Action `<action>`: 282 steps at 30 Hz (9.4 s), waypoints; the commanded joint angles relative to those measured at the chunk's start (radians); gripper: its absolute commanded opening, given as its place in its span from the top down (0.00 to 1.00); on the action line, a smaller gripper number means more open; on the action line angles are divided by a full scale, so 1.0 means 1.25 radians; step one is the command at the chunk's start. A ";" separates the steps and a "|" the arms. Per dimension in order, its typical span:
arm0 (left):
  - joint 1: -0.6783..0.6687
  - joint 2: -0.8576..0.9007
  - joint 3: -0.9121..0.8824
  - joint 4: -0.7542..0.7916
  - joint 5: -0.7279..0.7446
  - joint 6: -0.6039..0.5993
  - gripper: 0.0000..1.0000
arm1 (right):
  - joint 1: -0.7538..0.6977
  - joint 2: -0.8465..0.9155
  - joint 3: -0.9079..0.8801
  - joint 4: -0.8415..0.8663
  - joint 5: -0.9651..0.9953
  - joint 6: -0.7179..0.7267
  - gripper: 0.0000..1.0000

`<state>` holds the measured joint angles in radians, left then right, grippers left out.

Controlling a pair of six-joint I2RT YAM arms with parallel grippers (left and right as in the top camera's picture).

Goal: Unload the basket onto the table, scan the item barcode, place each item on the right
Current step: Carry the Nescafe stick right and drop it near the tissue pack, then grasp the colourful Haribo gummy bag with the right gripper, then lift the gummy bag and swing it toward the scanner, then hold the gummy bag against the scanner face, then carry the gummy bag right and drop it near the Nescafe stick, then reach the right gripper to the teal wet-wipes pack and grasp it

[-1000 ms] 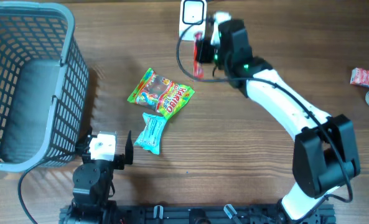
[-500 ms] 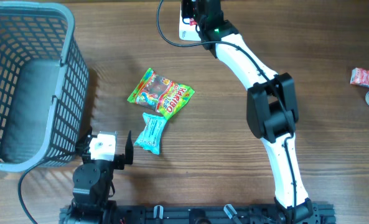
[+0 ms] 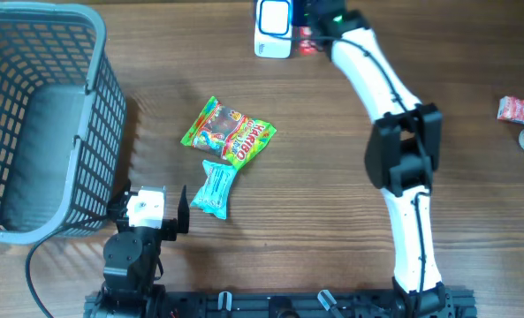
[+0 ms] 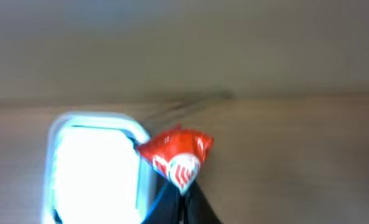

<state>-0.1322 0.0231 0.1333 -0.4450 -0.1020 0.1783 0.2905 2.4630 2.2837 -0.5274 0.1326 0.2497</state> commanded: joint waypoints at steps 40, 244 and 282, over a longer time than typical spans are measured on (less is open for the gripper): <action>-0.006 -0.001 -0.003 0.003 0.013 -0.008 0.00 | 0.223 -0.280 -0.285 -0.389 -0.309 -0.314 0.00; -0.006 -0.001 -0.003 0.003 0.013 -0.008 0.00 | -0.048 -0.073 0.215 -0.725 -0.255 0.211 0.95; -0.006 -0.001 -0.003 0.003 0.013 -0.008 0.00 | -0.087 -0.308 -0.033 -0.804 -0.463 0.198 0.00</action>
<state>-0.1322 0.0269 0.1326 -0.4446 -0.0986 0.1783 0.0467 2.0178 2.3131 -1.5501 -0.3260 0.3866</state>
